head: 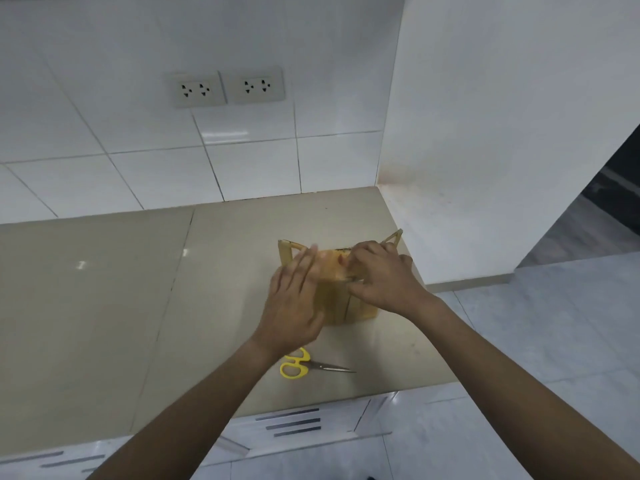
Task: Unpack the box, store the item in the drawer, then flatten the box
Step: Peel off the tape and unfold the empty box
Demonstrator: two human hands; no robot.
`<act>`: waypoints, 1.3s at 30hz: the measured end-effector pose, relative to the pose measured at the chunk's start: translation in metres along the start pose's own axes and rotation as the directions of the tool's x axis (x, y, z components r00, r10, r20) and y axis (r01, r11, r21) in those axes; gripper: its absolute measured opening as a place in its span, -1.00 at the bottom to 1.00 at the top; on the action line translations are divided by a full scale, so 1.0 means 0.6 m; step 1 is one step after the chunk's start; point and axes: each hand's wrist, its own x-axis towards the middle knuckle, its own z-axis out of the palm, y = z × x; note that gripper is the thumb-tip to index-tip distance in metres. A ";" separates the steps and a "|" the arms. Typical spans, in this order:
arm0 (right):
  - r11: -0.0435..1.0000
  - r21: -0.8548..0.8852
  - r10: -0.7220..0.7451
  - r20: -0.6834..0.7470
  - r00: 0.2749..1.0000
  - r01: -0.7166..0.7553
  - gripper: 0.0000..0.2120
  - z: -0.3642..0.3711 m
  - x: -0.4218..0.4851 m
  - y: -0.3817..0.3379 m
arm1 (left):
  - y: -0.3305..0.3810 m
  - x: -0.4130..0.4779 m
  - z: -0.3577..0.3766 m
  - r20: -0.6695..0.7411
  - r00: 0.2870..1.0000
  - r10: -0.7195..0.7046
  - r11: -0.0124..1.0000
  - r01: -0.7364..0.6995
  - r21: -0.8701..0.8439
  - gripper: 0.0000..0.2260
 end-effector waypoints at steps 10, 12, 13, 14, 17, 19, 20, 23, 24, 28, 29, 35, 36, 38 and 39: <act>0.972 -0.078 -0.236 -0.253 0.938 0.223 -0.93 0.021 -0.023 0.018 | -0.020 0.076 -0.003 0.384 0.922 -0.041 0.998 0.059 -0.035 -0.22; 0.961 -0.090 -0.277 -0.314 0.908 0.262 -0.84 0.035 -0.045 0.026 | -0.016 0.083 -0.010 0.423 0.903 -0.076 0.997 0.077 0.015 -0.27; 0.958 -0.086 -0.285 -0.335 0.898 0.272 -0.81 0.042 -0.056 0.030 | -0.014 0.086 -0.013 0.441 0.892 -0.101 0.994 0.105 0.016 -0.28; 0.956 -0.080 -0.291 -0.349 0.891 0.281 -0.80 0.049 -0.065 0.032 | -0.010 0.090 -0.016 0.457 0.880 -0.128 0.990 0.142 0.003 -0.28; 0.954 -0.072 -0.297 -0.362 0.883 0.292 -0.82 0.066 -0.083 0.034 | -0.002 0.100 -0.020 0.478 0.863 -0.165 0.979 0.204 -0.030 -0.30; 0.959 -0.054 -0.278 -0.385 0.880 0.279 -0.83 0.071 -0.088 0.034 | 0.000 0.102 -0.018 0.458 0.871 -0.177 0.978 0.209 -0.019 -0.34; 0.962 -0.044 -0.266 -0.402 0.876 0.271 -0.84 0.072 -0.091 0.034 | 0.001 0.102 -0.014 0.433 0.882 -0.188 0.978 0.209 -0.001 -0.34; 0.955 -0.043 -0.282 -0.438 0.853 0.294 -0.85 0.080 -0.107 0.035 | 0.008 0.097 0.006 0.300 0.934 -0.193 0.981 0.177 0.081 -0.34; 0.948 -0.053 -0.303 -0.445 0.843 0.313 -0.85 0.083 -0.114 0.036 | 0.012 0.095 0.013 0.241 0.951 -0.191 0.980 0.170 0.104 -0.37; 0.947 -0.056 -0.305 -0.467 0.830 0.317 -0.91 0.084 -0.128 0.045 | 0.020 0.090 0.028 0.048 0.973 -0.224 0.974 0.223 0.030 -0.49; 0.950 -0.044 -0.291 -0.481 0.827 0.309 -0.89 0.078 -0.128 0.048 | 0.017 0.089 0.027 0.014 0.973 -0.230 0.973 0.230 0.000 -0.51; 0.923 0.116 -0.206 -0.657 0.725 0.368 -0.93 -0.002 -0.118 0.021 | -0.013 0.099 -0.006 -0.092 0.886 -0.454 0.882 0.433 -0.185 -0.52; 0.915 0.161 -0.168 -0.681 0.713 0.370 -0.93 -0.017 -0.117 0.015 | -0.020 0.100 -0.014 -0.093 0.857 -0.506 0.846 0.473 -0.245 -0.53; 0.886 0.274 -0.073 -0.713 0.697 0.374 -0.92 -0.045 -0.115 0.007 | -0.033 0.098 -0.026 -0.073 0.792 -0.606 0.753 0.542 -0.374 -0.54; 0.859 0.342 -0.020 -0.721 0.693 0.381 -0.92 -0.057 -0.114 0.003 | -0.038 0.097 -0.031 -0.053 0.751 -0.658 0.694 0.578 -0.430 -0.53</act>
